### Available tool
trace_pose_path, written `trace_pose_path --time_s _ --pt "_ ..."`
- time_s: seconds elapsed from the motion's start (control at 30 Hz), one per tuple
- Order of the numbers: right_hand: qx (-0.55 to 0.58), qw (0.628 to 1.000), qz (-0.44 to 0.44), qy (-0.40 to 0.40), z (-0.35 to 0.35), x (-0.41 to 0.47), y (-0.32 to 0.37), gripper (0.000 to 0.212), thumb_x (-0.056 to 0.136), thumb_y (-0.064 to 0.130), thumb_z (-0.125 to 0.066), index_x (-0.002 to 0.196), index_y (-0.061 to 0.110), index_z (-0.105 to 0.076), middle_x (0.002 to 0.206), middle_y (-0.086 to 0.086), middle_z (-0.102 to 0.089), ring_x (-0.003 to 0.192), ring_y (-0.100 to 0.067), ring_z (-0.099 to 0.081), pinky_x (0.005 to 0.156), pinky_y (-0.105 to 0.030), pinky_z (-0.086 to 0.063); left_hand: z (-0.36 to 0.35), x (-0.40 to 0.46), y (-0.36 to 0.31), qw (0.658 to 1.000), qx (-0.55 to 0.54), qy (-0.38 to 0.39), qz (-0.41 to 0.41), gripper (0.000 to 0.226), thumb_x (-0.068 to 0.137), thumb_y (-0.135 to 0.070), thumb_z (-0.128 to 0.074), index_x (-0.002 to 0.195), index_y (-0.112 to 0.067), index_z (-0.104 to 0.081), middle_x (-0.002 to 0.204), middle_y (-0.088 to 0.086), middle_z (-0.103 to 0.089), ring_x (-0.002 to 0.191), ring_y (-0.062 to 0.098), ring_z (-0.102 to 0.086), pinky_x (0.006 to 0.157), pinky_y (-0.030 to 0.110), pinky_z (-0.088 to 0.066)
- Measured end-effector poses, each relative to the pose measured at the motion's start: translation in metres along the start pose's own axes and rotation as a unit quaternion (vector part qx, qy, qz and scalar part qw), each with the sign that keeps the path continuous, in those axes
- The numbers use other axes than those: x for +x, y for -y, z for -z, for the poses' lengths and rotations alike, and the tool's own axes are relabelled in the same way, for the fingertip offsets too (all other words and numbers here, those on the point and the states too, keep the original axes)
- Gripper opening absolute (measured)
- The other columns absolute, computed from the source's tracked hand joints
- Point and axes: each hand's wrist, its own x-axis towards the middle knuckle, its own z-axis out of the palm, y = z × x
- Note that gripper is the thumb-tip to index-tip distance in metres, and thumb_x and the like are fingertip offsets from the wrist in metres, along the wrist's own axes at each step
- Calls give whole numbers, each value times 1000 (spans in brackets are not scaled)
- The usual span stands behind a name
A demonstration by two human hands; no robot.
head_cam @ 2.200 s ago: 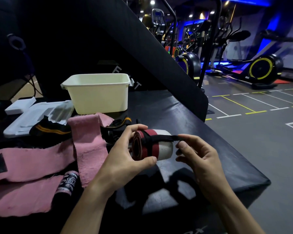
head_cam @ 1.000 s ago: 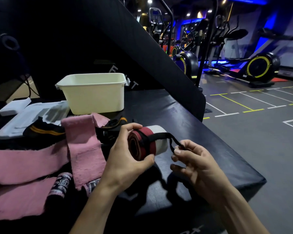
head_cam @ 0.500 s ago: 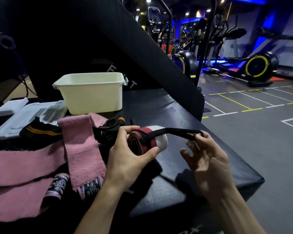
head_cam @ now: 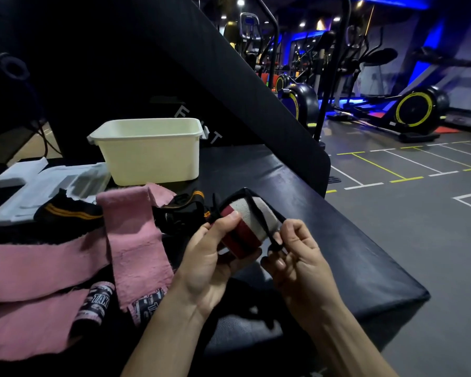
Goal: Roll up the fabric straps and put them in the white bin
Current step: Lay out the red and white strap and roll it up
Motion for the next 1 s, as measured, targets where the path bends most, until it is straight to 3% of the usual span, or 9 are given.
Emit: trace_pose_path --time_s 0.13,0.33,0.43,0.47,0.57,0.7,0.8,0.87,1.0 --pt "-49 998 -7 -32 0 3 -2 20 88 31 -62 71 23 -58 58 1 -33 48 -9 -31 50 -23 -28 -2 -8 -3 999 -33 37 19 28 79 -31 -71 94 -11 -83 100 16 -74 85 24 -74 63 31 -61" --pt "-87 995 -30 -35 5 6 2 25 97 22 -58 73 24 -62 69 2 -55 62 -12 -49 55 -25 -36 -5 -17 -8 996 -8 85 16 26 80 -35 -63 80 -20 -85 86 5 -76 74 14 -72 53 23 -57" --pt "-48 998 -28 2 10 4 4 14 97 21 -57 88 16 -66 83 -5 -62 71 -16 -56 61 -31 -40 -5 -21 -9 993 -5 114 16 30 79 -36 -57 78 -23 -85 83 3 -76 72 15 -72 51 22 -56" --pt "-36 999 -22 14 11 3 5 18 96 25 -58 99 10 -67 93 -9 -69 80 -18 -62 67 -31 -48 -4 -21 -8 993 -12 119 17 30 78 -37 -58 79 -23 -85 83 4 -76 72 16 -72 50 22 -56" --pt "2 1000 -17 10 8 -2 11 70 83 40 -70 131 -8 -55 133 -20 -65 115 -29 -60 90 -39 -55 -7 -23 -6 992 -25 127 10 28 76 -36 -60 79 -22 -84 82 5 -75 67 16 -73 46 23 -56" --pt "34 997 -65 26 13 -3 18 48 94 33 -58 126 -2 -67 137 -20 -62 125 -31 -56 112 -51 -41 -7 -22 -4 989 -25 149 -2 19 72 -31 -76 83 -19 -84 84 6 -75 70 19 -71 47 24 -55" --pt "2 996 -69 51 13 -3 22 44 99 25 -55 126 -9 -63 138 -34 -55 115 -42 -50 96 -57 -39 -3 -18 -1 984 -10 177 8 39 60 -37 -83 94 -17 -83 91 11 -74 73 23 -71 48 27 -54" --pt "-43 996 -43 65 15 -2 19 47 99 18 -53 128 -19 -51 123 -44 -52 103 -42 -47 84 -57 -38 -1 -14 0 977 -26 212 25 57 56 -42 -93 104 -14 -81 98 15 -74 73 26 -71 47 27 -53" --pt "-62 993 -23 97 16 -4 16 39 86 12 -61 112 -16 -57 97 -18 -64 84 -25 -61 76 -41 -52 -3 -15 -2 970 -71 221 67 39 70 -40 -80 98 -13 -83 98 13 -78 73 25 -75 52 28 -58"
